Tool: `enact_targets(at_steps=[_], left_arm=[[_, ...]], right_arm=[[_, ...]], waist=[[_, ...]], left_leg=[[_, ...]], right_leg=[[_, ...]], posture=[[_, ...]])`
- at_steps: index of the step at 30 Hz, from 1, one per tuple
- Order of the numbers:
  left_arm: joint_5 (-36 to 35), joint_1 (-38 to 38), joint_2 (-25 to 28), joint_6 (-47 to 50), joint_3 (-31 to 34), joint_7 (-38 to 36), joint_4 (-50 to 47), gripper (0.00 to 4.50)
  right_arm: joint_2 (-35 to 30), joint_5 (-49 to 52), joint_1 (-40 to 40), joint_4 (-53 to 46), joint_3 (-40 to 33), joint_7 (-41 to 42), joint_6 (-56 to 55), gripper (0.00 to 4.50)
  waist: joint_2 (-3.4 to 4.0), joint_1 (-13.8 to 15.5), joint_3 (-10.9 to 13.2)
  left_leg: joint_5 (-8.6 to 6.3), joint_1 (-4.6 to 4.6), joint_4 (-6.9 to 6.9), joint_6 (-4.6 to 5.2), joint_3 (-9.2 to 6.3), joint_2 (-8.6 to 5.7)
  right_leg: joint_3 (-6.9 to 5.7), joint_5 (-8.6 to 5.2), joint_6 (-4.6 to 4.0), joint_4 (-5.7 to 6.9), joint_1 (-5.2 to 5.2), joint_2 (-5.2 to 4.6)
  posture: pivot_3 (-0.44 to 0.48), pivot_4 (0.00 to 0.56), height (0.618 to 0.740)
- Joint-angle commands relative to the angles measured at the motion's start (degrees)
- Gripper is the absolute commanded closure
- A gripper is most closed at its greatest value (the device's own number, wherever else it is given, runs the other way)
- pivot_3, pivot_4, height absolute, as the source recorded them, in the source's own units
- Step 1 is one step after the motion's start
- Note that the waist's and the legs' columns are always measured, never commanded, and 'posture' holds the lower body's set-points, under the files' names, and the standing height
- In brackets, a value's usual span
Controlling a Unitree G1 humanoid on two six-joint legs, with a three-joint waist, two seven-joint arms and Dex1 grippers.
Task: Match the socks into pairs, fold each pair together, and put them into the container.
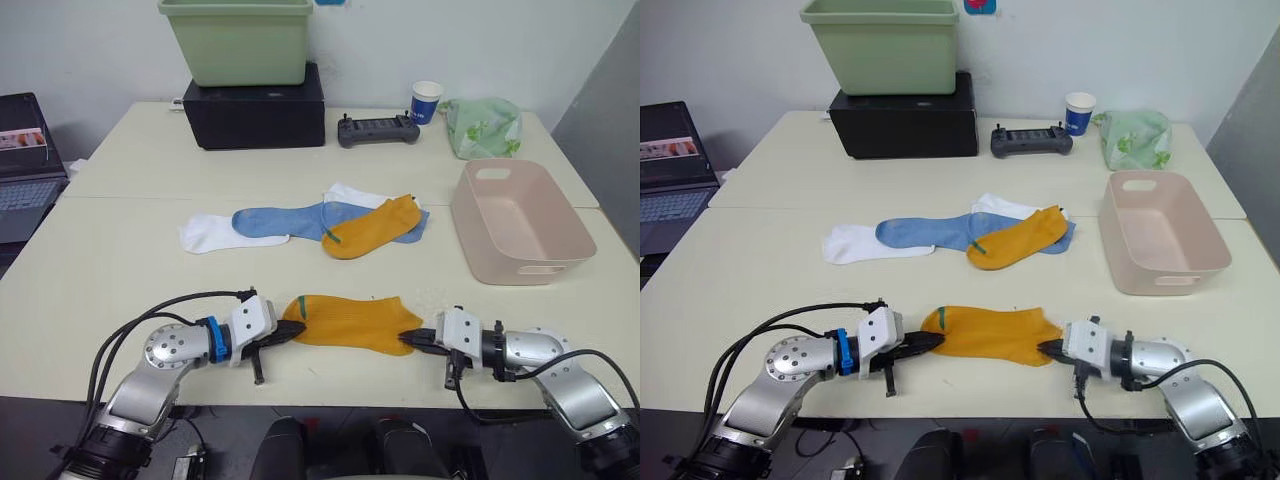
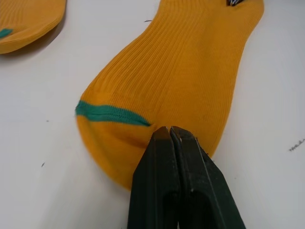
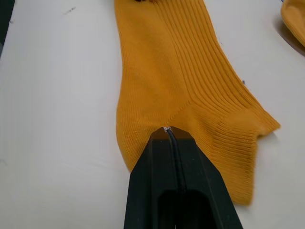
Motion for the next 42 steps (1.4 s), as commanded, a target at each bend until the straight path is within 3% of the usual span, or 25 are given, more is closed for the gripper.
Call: enact_targets(at_steps=[1,4,7,11,18,20,27,31,42], left_arm=[[-2.8,0.56,0.64,1.78,3.12,0.41,-3.38,4.48],[-6.37,-0.09,-0.41,3.78,8.77,3.9,-5.28,4.48],[-7.99,-0.83,-1.62,6.25,15.47,10.08,-2.96,3.92],[-6.64,0.59,-3.52,5.55,19.98,15.69,0.3,2.66],[-6.11,2.95,-6.0,4.95,21.72,19.71,1.09,0.44],[-5.91,3.27,-6.03,4.79,21.32,19.77,0.96,0.04],[-6.35,1.42,-5.58,7.69,19.03,19.07,-1.15,0.04],[-7.26,-7.57,-7.92,15.97,12.29,18.49,-1.52,0.04],[-0.42,-27.24,-19.38,21.52,0.41,22.21,15.96,0.04]], right_arm=[[-0.89,4.7,0.27,-2.45,-4.48,0.68,2.86,4.5],[0.62,9.51,-1.38,-5.8,-10.53,-3.31,7.28,4.5],[2.24,8.99,-2.14,-5.9,-14.83,-9.27,9.4,3.91],[4.8,5.62,-1.73,-3.31,-16.51,-15.54,9.01,2.53],[7.1,3.32,-0.55,-2.39,-15.2,-17.32,7.66,0.1],[7.45,2.91,-0.92,-2.12,-14.84,-17.54,7.47,0.0],[7.49,2.9,-2.81,-2.38,-12.79,-16.76,8.0,0.0],[7.75,1.92,-6.27,-3.06,-10.58,-16.92,9.52,0.0],[10.25,0.15,-8.4,-3.48,-8.52,-19.25,11.02,0.0]], waist=[[0.0,0.01,0.0],[0.01,0.0,0.04],[0.0,-0.05,0.04],[0.0,-0.04,0.03],[0.0,-0.01,0.03],[0.01,-0.02,0.04],[0.01,-0.02,0.04],[0.0,0.35,0.04],[-0.03,-0.03,0.02]], left_leg=[[0.0,-0.01,0.0,0.0,-0.01,0.0],[0.0,-0.09,-0.05,0.0,-0.04,0.03],[0.0,-0.1,-0.06,0.0,-0.04,0.03],[-0.01,-0.08,-0.08,-0.01,-0.02,0.02],[-0.01,-0.2,-0.1,-0.01,0.01,-0.02],[-0.01,-0.18,-0.1,-0.01,0.02,-0.01],[0.0,-0.17,-0.08,-0.01,0.04,-0.01],[0.0,-0.19,-0.04,-0.02,-0.02,-0.04],[0.0,-0.4,-0.04,-0.01,-0.01,-0.05]], right_leg=[[-0.02,0.01,-0.02,0.0,0.0,0.0],[-0.06,0.1,-0.17,0.02,-0.1,0.0],[-0.07,0.12,-0.21,0.02,-0.11,0.01],[-0.04,0.08,-0.13,0.0,-0.11,0.0],[-0.02,0.13,-0.21,0.01,-0.26,-0.04],[0.0,0.13,-0.21,0.02,-0.26,-0.04],[0.02,0.13,-0.21,0.02,-0.26,-0.04],[-0.06,0.13,-0.2,0.03,-0.22,-0.03],[0.02,0.18,-0.1,0.0,-0.43,0.05]], posture=[[0.0,0.15,0.74],[0.0,0.15,0.74],[0.0,0.15,0.74],[0.0,0.15,0.74],[0.0,0.15,0.74],[0.0,0.15,0.74],[0.0,0.15,0.74],[0.0,0.15,0.74],[0.0,0.15,0.74]])
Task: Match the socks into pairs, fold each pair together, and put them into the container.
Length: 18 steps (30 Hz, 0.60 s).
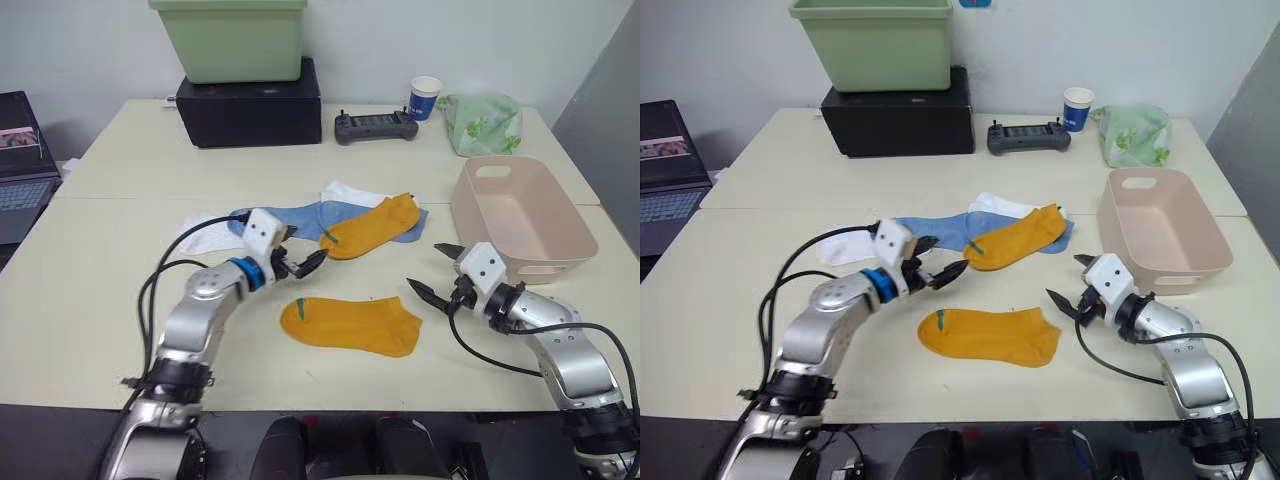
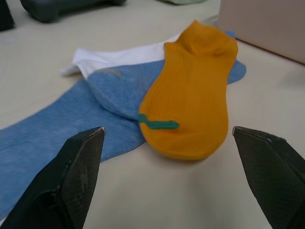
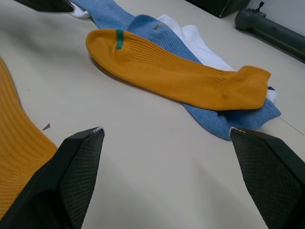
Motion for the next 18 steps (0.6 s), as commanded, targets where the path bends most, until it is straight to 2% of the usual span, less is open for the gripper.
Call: enact_targets(at_steps=[1,3,6,18], left_arm=[[3.43,-3.8,-1.46,-0.38,-2.44,1.2,5.52,0.04],[4.19,-5.36,-2.17,-0.62,-3.04,1.12,7.92,0.04],[4.93,-5.95,-2.46,-0.88,-2.66,1.58,9.02,0.58],[4.05,-5.73,-3.94,-2.97,-0.56,1.7,9.55,4.47]], right_arm=[[0.29,-0.24,0.03,-2.81,-0.44,-0.8,-0.09,0.0],[0.29,-0.39,0.3,-3.62,-0.57,-0.85,0.32,0.0],[0.36,-0.37,0.31,-4.37,-0.95,-1.07,1.0,0.0],[0.49,-0.86,-1.37,-2.12,-0.06,-0.48,0.41,0.0]], waist=[[0.0,0.02,0.0],[0.0,0.02,0.0],[0.0,0.04,0.0],[0.0,0.16,0.0]], left_leg=[[0.0,-0.05,0.0,0.0,-0.01,0.0],[0.0,-0.16,0.02,0.0,0.02,-0.02],[0.01,-0.41,0.09,-0.01,0.02,-0.02],[0.14,-0.51,0.1,-0.23,-0.04,-0.04]], right_leg=[[-0.01,0.0,0.0,0.0,-0.04,0.01],[0.02,0.0,0.0,0.01,-0.18,0.01],[0.01,0.01,-0.01,0.05,-0.41,0.0],[-0.08,0.01,-0.01,0.05,-0.45,-0.02]], posture=[[0.0,0.15,0.74],[0.0,0.15,0.74],[0.0,0.15,0.74],[0.0,0.15,0.74]])
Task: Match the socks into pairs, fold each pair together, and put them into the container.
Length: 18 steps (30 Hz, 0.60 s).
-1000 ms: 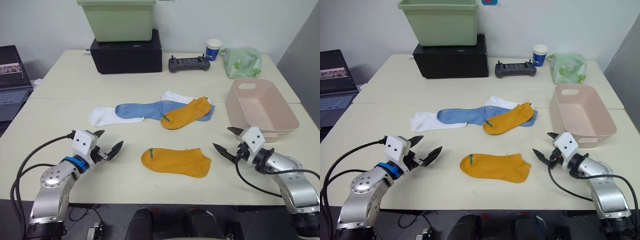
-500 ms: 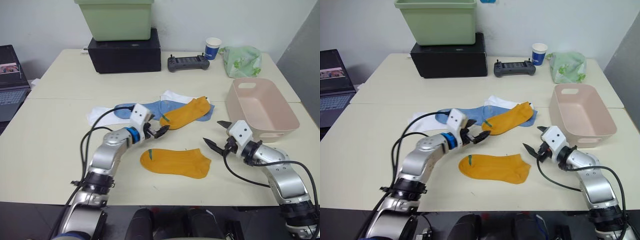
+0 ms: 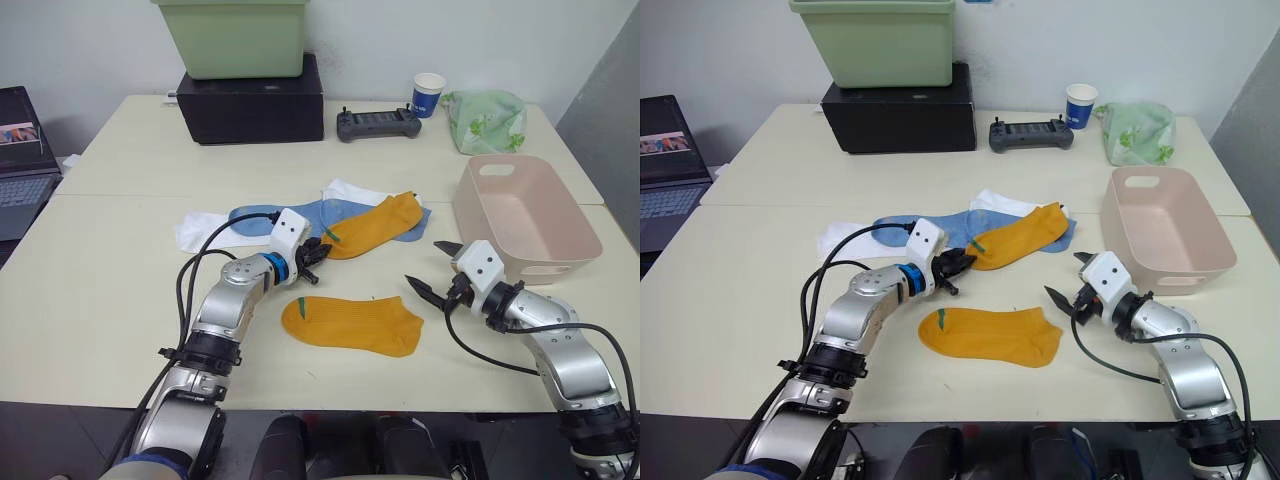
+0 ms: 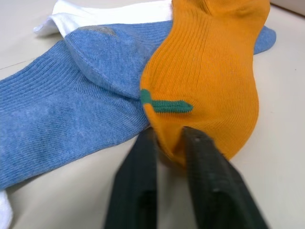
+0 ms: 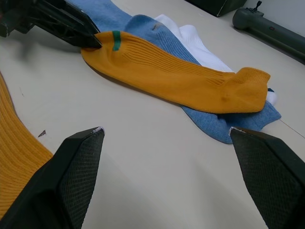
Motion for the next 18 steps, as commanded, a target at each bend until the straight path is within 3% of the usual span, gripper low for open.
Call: enact_targets(at_steps=[1,10,18], left_arm=[[-0.56,-0.48,-0.29,-0.78,1.54,0.2,-1.54,4.47],[-8.87,6.35,4.1,10.87,6.68,-3.45,-15.27,4.47],[-18.67,17.57,15.93,23.14,14.65,-8.6,-30.16,4.47]], right_arm=[[-0.08,0.0,-1.94,0.54,0.02,0.74,-1.51,0.0],[1.53,0.5,-5.54,4.57,1.02,2.45,-2.74,0.0],[3.64,2.35,-7.4,4.57,1.52,3.04,0.01,0.0]], waist=[[0.0,-0.05,0.0],[0.0,-0.15,0.0],[0.01,-0.19,0.0]], left_leg=[[0.0,0.0,0.0,0.0,0.0,0.0],[0.01,-0.01,-0.02,-0.02,-0.02,0.08],[0.0,0.03,-0.02,-0.01,-0.03,0.11]], right_leg=[[0.0,0.0,0.0,0.0,0.0,0.0],[-0.03,0.0,0.0,0.0,-0.03,0.01],[-0.03,0.0,-0.01,0.03,-0.02,0.0]], posture=[[0.0,0.15,0.74],[0.0,0.15,0.74],[0.0,0.15,0.74]])
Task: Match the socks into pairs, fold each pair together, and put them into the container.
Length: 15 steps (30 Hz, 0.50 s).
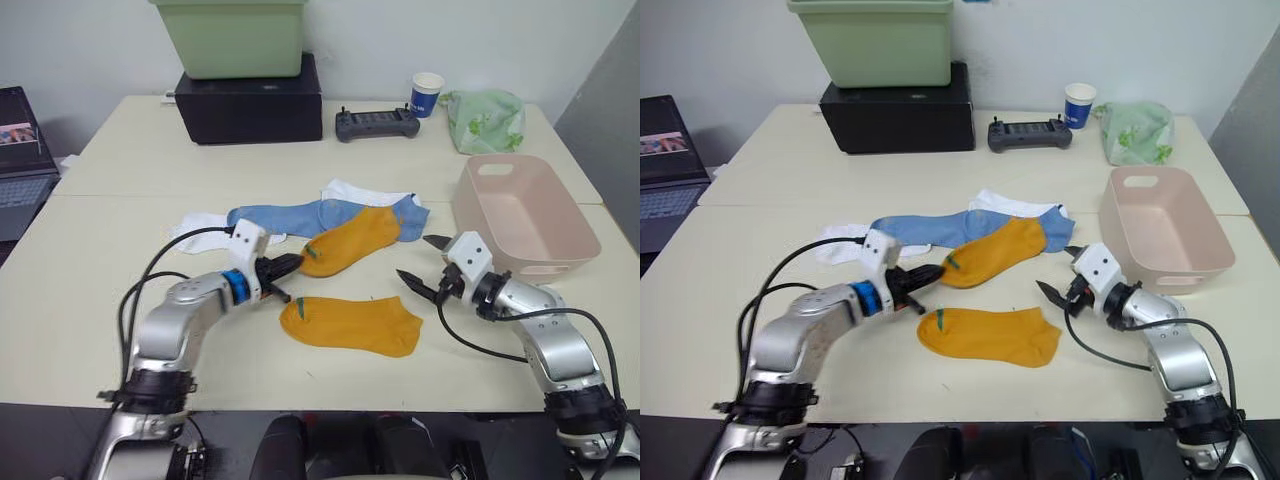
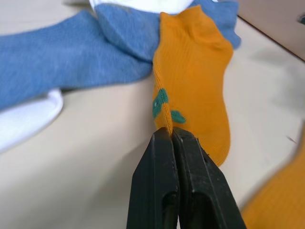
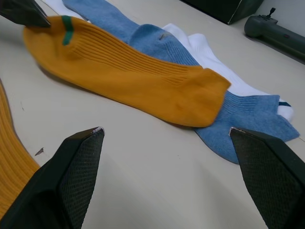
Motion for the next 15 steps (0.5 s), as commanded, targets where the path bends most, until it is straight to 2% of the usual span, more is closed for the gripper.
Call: enact_targets(at_steps=[1,6,10,15], left_arm=[[-3.61,2.99,3.55,2.61,3.68,-1.9,-5.48,4.47],[-2.99,9.47,8.34,0.77,5.37,-3.69,-7.06,4.47],[-2.64,9.15,6.88,0.82,3.29,-1.48,-8.92,4.47],[-2.35,8.21,5.89,0.95,1.85,0.13,-9.59,4.47]], right_arm=[[1.26,2.01,-1.85,-1.09,-0.08,0.21,1.48,0.0],[7.27,2.85,-9.33,3.85,1.93,-2.62,11.81,0.0],[12.54,4.03,-17.36,11.22,0.4,-5.89,16.48,0.0],[12.48,1.32,-21.62,18.09,3.36,-3.52,15.45,0.0]], waist=[[0.0,0.08,0.0],[0.01,-0.13,0.0],[0.02,0.16,0.01],[0.01,0.38,0.01]], left_leg=[[0.0,0.01,0.0,0.01,-0.01,0.0],[-0.03,0.06,-0.01,0.07,0.01,0.0],[-0.01,0.06,0.0,0.06,-0.09,0.0],[-0.01,0.01,0.0,0.07,-0.07,-0.06]], right_leg=[[-0.01,0.0,0.0,0.02,-0.01,0.0],[0.0,0.05,-0.08,0.08,-0.01,-0.02],[-0.11,0.06,-0.1,0.17,-0.03,-0.01],[-0.11,0.06,-0.1,0.1,-0.04,-0.06]], posture=[[0.0,0.15,0.74],[0.0,0.15,0.74],[0.0,0.15,0.74],[0.0,0.15,0.74]])
